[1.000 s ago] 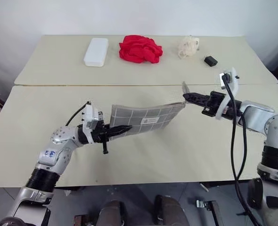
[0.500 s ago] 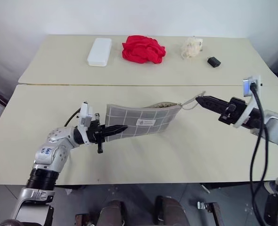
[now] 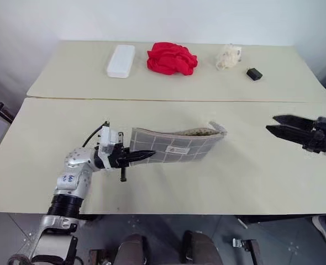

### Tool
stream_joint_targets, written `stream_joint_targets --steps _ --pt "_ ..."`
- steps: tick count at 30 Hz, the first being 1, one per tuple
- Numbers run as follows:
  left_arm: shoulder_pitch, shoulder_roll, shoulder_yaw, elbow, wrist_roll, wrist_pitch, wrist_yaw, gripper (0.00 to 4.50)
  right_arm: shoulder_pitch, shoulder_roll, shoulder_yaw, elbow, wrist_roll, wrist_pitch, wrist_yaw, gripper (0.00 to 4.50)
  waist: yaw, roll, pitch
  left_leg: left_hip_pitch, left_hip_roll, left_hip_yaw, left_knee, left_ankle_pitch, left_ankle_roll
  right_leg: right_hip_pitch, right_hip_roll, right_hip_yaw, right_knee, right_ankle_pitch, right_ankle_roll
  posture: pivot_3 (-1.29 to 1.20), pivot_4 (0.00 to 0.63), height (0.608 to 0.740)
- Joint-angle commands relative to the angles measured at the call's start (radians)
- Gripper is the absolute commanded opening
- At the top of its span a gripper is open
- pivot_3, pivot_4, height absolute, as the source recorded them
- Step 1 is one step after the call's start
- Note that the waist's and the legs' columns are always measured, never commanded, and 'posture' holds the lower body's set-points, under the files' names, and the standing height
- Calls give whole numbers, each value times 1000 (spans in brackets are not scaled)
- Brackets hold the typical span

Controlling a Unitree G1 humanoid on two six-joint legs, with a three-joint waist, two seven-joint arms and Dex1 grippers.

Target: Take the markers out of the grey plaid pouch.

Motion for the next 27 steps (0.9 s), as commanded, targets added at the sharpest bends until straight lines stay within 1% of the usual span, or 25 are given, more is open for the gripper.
stream_joint_targets --steps 1,3,5,7,8,11,13,14,16,17,19,20,21,24,27 --pt "-7 -41 -10 1 34 -102 -22 0 -62 2 55 -158 33 8 6 3976 -3 0 0 0 0 0 0 0 0 0 0 0 0 0 0 0 150 740" --pt "-5 -64 -21 17 59 -149 -29 0 -102 -10 148 -236 16 52 -9 3976 -3 0 0 0 0 0 0 0 0 0 0 0 0 0 0 0 150 740" --pt "-6 -78 -21 31 69 -160 -23 0 -142 -25 240 -276 -50 82 -54 3976 -3 0 0 0 0 -1 0 0 0 0 0 0 0 0 0 0 150 740" --pt "-10 -81 -21 49 82 -174 -21 0 -221 19 292 -281 -79 139 -156 3976 -2 0 0 -1 0 -1 1 0 0 0 0 0 0 0 0 0 150 740" --pt "-12 -81 -21 60 93 -191 -21 0 -259 45 303 -287 -59 180 -190 3976 -2 0 0 -1 0 -1 2 0 0 0 -1 0 1 0 0 0 150 740" --pt "-7 -83 -21 63 102 -205 -14 0 -293 55 336 -348 -34 216 -177 3384 6 0 0 -3 0 -2 5 0 1 -1 -1 -1 1 0 0 0 150 740" --pt "1 -83 -24 62 107 -210 -12 0 -289 56 342 -384 -30 209 -158 2725 8 0 0 -4 0 -4 5 -1 1 -1 -1 -3 1 0 0 0 150 740" --pt "6 -82 -25 62 111 -216 -9 0 -286 59 341 -392 -38 199 -160 2296 8 0 0 -5 0 -4 6 -1 2 0 -1 -3 1 0 0 0 150 740" --pt "13 -82 -27 60 115 -219 -5 0 -282 64 341 -398 -63 173 -168 1584 6 0 0 -6 0 -4 7 -2 3 0 -1 -3 1 0 0 0 150 740" --pt "18 -83 -29 58 116 -219 -3 0 -275 60 348 -404 -92 129 -152 1183 5 0 0 -6 0 -4 8 -2 3 0 -1 -3 1 0 0 0 150 740" --pt "26 -85 -32 50 116 -215 4 0 -259 60 358 -413 -139 38 -118 566 5 0 0 -6 0 -4 9 -3 4 0 -1 -3 1 1 1 0 150 740" --pt "30 -86 -33 47 116 -213 7 0 -250 64 359 -419 -152 9 -109 102 5 0 0 -6 0 -4 9 -3 4 0 -1 -3 1 1 1 0 150 740" --pt "32 -86 -35 45 116 -210 10 0 -244 68 360 -424 -159 -5 -106 12 5 0 0 -6 0 -4 9 -3 4 0 -1 -3 1 1 1 0 150 740" --pt "33 -87 -37 42 117 -205 17 0 -232 73 370 -437 -178 -55 -74 12 5 0 0 -5 0 -4 9 -3 4 0 -1 -3 1 1 1 0 150 740" --pt "31 -91 -40 44 118 -205 21 0 -220 59 410 -451 -201 -49 -58 12 5 0 0 -5 0 -4 9 -3 3 0 -1 -3 1 1 1 0 150 740"
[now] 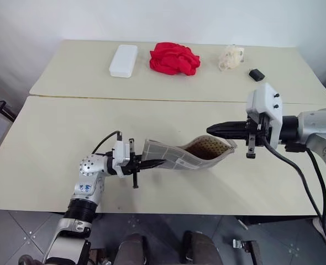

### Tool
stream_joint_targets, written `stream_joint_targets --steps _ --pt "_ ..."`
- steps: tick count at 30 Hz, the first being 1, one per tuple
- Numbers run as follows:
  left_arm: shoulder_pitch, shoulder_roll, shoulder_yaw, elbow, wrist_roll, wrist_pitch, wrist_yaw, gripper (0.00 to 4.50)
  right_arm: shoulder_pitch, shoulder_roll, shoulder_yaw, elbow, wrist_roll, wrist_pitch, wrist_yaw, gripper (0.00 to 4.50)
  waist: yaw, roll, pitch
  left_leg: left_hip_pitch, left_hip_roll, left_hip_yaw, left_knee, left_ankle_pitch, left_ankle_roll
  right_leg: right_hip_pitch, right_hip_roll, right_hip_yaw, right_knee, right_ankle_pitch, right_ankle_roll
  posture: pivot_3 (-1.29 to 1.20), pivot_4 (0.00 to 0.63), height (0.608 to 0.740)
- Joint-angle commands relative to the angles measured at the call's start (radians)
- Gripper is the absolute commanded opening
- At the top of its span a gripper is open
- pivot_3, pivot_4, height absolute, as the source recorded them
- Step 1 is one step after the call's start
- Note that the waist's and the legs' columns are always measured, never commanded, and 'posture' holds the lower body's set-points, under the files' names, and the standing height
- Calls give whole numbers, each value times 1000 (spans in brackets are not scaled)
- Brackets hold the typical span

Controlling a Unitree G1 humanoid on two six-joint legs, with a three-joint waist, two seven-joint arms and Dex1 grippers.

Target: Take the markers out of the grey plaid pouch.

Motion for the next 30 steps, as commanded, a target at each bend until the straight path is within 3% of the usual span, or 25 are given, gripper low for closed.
stream_joint_targets --steps 1,11,16,23,26,30 --pt "3 -5 -10 -18 14 -3 7 0 7 -16 34 -39 -35 -18 23 12 0 0 0 0 0 0 0 0 0 0 0 0 0 0 0 0 150 740" --pt "2 -11 -25 -18 24 -9 3 0 -70 -27 248 -87 -178 25 53 12 -1 0 0 0 0 0 1 0 0 0 0 0 1 0 0 0 150 740" --pt "8 -18 -28 -19 29 -13 6 0 -180 6 412 -90 -323 58 43 12 -3 0 0 0 0 -1 3 0 0 0 0 0 2 0 0 0 150 740" --pt "13 -30 -36 -30 31 -7 14 0 -247 56 521 -99 -460 88 18 12 -2 0 0 -1 0 -1 3 -1 0 0 0 0 2 0 0 0 150 740" --pt "18 -27 -34 -35 28 -4 18 0 -244 27 530 -115 -485 85 56 600 -2 0 0 -1 0 -1 3 -1 1 0 0 0 2 0 0 0 150 740" --pt "22 -26 -33 -40 26 2 25 0 -234 33 517 -125 -507 85 57 1943 -7 0 0 -1 0 -1 3 -1 1 0 0 0 2 0 0 0 150 740"
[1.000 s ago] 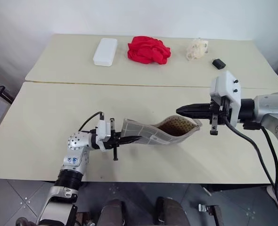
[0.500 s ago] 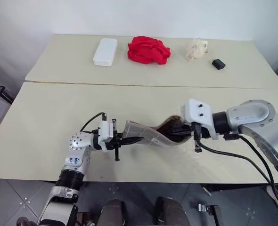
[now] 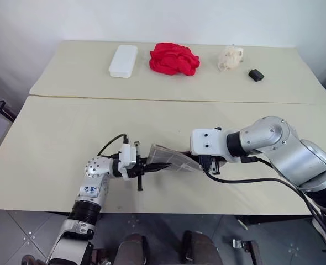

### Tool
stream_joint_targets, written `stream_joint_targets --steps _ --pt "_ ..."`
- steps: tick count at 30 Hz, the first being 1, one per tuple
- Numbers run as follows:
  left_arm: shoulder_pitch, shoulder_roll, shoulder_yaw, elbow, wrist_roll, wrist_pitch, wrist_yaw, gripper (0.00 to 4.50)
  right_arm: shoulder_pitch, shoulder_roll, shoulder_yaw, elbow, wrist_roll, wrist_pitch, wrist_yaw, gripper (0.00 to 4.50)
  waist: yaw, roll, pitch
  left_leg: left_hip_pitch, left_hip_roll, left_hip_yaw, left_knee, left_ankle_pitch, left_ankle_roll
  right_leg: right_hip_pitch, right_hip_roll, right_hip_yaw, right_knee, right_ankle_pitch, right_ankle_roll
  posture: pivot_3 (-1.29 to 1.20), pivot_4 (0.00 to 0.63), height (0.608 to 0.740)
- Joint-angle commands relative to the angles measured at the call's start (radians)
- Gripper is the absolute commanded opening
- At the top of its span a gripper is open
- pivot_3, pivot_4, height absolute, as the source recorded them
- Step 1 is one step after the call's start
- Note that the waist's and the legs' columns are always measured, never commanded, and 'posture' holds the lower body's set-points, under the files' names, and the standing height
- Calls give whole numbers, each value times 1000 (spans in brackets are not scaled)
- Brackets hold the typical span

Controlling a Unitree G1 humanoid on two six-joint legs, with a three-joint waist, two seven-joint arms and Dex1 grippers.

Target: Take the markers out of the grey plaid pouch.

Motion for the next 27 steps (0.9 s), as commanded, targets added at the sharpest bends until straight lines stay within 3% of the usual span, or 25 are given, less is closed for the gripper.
stream_joint_targets --steps 1,6,8,18,27 --pt "7 -1 0 -33 -1 2 9 0 0 -5 -13 -40 -27 -1 6 2358 -2 0 0 0 0 0 0 0 0 0 0 0 0 0 0 0 150 740" --pt "6 -2 -2 -25 -3 0 12 0 -8 8 20 -25 -52 11 19 4056 -8 0 0 0 0 0 0 0 0 0 0 0 0 0 0 0 150 740" --pt "5 -5 -2 -17 -4 -5 13 0 -18 30 57 15 -92 1 8 4464 -16 0 0 0 0 0 0 0 0 0 0 0 0 0 0 0 150 740" --pt "22 -17 -11 -23 -3 -9 26 0 -44 211 170 134 -261 10 -61 4464 -33 0 0 1 1 0 0 0 0 0 0 0 1 0 0 0 150 740" --pt "12 -14 -6 -4 2 -13 19 0 -34 143 220 174 -307 2 67 4464 -40 0 -1 1 1 0 0 0 0 1 0 0 1 0 0 0 150 740"
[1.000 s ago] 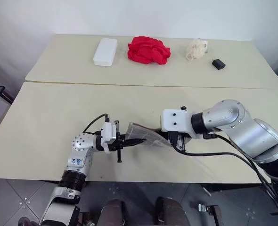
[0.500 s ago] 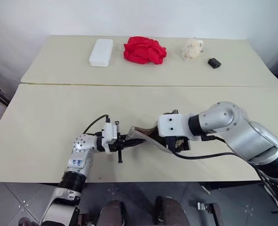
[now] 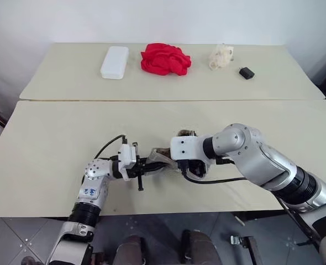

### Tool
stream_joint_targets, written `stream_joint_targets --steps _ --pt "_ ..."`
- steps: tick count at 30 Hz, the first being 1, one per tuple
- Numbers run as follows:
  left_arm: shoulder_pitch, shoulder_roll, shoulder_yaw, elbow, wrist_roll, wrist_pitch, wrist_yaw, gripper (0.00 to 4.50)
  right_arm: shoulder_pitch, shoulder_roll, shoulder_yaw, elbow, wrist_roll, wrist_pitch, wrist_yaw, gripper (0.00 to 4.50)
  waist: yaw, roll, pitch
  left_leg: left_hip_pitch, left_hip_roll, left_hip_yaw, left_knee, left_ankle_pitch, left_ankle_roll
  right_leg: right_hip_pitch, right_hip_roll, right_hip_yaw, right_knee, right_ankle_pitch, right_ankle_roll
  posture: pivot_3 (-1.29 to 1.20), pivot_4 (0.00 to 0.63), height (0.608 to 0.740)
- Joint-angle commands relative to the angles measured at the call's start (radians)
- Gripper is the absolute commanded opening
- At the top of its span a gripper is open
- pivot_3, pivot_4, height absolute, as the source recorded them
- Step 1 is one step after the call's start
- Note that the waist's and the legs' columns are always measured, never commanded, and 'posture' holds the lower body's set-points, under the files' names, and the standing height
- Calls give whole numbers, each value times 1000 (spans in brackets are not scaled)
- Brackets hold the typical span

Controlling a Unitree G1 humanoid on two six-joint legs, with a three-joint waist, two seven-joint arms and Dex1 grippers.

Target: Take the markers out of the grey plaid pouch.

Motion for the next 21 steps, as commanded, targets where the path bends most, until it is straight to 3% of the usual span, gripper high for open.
stream_joint_targets --steps 1,13,16,21 --pt "-4 -8 -4 -13 -7 -14 -18 0 5 -59 54 47 -52 -26 61 4464 1 0 0 0 0 0 0 0 0 0 0 0 0 0 0 0 150 740" --pt "-2 -13 4 -10 -3 -13 -8 0 21 -15 101 153 -176 -89 87 4464 -3 0 -1 2 0 0 0 0 0 1 0 0 0 0 0 0 150 740" --pt "-4 -15 3 -10 -2 -11 -7 0 29 -7 113 179 -195 -101 110 3824 -3 0 -1 2 0 0 0 0 0 2 0 0 0 0 0 0 150 740" --pt "-2 -14 6 -14 -3 -8 -5 0 46 5 87 160 -200 -110 113 2171 -1 -2 -2 2 0 0 1 0 0 3 0 0 0 0 0 0 150 740"
